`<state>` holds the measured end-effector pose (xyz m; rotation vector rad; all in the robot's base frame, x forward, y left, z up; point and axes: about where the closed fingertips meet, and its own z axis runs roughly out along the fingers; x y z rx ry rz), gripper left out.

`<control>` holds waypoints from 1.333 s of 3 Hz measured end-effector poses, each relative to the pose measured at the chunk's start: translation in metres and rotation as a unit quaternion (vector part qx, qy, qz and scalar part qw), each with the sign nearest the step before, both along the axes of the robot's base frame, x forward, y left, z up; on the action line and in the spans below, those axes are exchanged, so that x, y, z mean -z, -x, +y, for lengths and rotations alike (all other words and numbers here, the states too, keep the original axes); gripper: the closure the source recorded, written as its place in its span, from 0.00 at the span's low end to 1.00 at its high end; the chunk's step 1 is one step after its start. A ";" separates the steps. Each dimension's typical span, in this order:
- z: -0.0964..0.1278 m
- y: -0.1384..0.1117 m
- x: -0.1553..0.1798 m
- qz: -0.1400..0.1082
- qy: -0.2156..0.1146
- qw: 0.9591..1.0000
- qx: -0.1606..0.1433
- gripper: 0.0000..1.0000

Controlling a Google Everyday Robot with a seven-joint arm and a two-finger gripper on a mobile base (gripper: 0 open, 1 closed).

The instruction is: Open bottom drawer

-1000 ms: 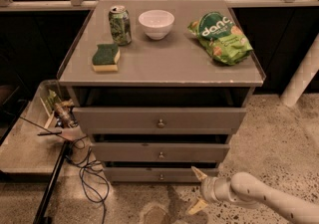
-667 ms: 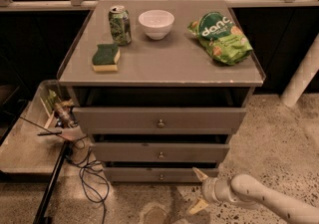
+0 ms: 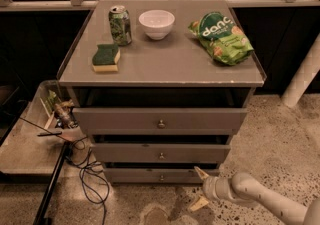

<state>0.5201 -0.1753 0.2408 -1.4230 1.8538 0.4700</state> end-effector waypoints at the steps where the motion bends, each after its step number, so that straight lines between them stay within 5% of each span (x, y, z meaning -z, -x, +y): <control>1: 0.002 -0.016 0.010 -0.010 -0.005 1.000 -0.004 0.00; 4: -0.005 -0.066 0.037 -0.032 -0.030 0.999 -0.005 0.00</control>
Offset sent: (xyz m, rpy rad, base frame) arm 0.0543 -0.0021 -0.0272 0.0249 -0.0683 0.0091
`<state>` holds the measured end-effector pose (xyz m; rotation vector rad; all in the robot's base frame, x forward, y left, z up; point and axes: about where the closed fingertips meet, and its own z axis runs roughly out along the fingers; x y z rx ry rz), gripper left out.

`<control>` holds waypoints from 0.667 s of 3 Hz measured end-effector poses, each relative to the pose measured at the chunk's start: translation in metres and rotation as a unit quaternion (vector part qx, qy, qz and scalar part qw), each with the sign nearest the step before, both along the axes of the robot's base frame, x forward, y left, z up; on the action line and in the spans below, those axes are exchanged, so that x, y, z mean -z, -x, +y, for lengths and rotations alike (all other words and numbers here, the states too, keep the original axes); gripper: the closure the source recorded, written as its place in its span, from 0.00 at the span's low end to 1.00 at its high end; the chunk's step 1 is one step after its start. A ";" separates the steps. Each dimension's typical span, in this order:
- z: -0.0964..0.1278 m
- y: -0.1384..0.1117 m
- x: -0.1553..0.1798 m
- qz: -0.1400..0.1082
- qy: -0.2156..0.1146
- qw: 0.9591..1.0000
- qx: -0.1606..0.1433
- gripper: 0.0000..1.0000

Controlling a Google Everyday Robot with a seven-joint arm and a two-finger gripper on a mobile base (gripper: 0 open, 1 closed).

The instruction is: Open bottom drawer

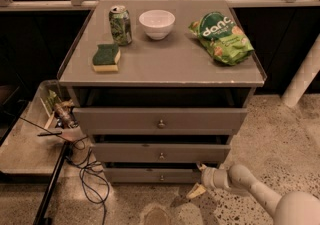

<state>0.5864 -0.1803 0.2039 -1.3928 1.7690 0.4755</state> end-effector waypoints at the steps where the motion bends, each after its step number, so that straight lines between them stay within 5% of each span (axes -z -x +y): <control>1: -0.006 -0.008 0.014 0.007 -0.004 1.000 -0.004 0.00; 2: -0.008 -0.020 0.033 0.014 -0.002 1.000 -0.017 0.00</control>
Offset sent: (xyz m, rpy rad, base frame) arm 0.0293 -0.0169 -0.0313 0.0076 0.0155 0.0304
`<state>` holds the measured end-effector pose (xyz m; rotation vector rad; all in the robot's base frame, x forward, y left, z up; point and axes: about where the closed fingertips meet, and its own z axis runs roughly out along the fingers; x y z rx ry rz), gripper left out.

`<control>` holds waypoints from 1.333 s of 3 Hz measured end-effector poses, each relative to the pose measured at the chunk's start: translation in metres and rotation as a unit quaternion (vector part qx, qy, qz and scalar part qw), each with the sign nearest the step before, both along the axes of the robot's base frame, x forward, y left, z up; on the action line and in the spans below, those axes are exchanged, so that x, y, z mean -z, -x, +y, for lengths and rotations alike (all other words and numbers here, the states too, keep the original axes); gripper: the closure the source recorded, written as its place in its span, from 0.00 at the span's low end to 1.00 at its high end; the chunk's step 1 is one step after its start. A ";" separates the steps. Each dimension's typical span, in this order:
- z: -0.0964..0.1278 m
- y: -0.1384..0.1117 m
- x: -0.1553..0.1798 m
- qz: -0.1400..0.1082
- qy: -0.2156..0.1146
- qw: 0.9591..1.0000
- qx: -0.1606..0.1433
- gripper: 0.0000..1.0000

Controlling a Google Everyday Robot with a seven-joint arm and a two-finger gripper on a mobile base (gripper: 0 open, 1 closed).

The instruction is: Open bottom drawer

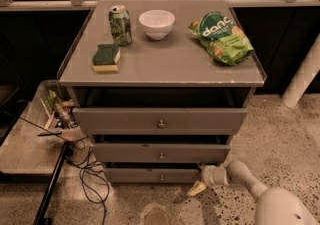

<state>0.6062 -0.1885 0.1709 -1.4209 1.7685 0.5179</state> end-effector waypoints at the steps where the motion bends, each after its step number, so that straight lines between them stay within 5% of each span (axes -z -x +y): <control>1: 0.000 -0.001 0.000 0.000 0.000 1.000 0.000 0.00; 4: 0.000 -0.001 0.000 0.000 0.000 1.000 0.000 0.64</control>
Offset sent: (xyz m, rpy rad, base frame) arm 0.0007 -0.0003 -0.0002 -0.0006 -0.0006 -0.0003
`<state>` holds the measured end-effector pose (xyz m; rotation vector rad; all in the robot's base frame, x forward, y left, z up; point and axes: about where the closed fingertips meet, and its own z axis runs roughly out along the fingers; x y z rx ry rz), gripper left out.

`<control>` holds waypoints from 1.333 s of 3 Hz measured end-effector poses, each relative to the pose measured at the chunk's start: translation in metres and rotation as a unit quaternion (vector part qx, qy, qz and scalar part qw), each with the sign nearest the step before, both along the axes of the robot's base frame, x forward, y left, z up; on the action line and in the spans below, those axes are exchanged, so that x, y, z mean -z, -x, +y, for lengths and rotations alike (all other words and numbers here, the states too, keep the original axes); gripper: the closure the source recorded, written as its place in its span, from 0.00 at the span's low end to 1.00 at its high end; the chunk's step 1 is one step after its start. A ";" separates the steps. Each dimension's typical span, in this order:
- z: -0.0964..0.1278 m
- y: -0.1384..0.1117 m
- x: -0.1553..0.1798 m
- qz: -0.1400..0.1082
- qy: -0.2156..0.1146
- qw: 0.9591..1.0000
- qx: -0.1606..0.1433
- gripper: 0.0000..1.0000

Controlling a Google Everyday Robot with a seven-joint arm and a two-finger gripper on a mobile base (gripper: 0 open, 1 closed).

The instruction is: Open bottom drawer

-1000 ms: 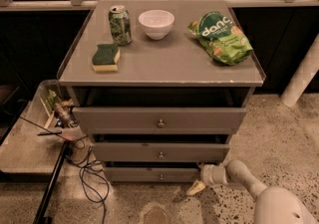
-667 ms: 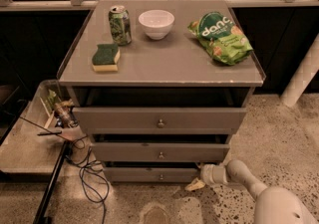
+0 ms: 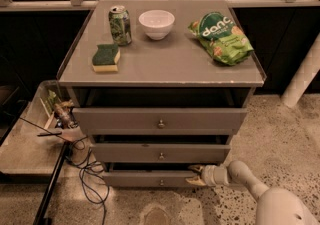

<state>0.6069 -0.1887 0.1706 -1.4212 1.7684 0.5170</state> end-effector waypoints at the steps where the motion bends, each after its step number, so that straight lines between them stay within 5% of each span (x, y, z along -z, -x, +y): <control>1: 0.000 0.000 0.000 0.000 0.000 1.000 0.000 0.87; 2: 0.000 0.000 -0.004 0.000 0.000 1.000 0.000 1.00; 4: -0.005 0.022 -0.002 0.008 -0.008 1.000 0.001 1.00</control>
Offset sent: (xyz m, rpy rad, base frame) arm -0.0004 -0.0009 -0.0037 -0.0072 0.0126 -0.0100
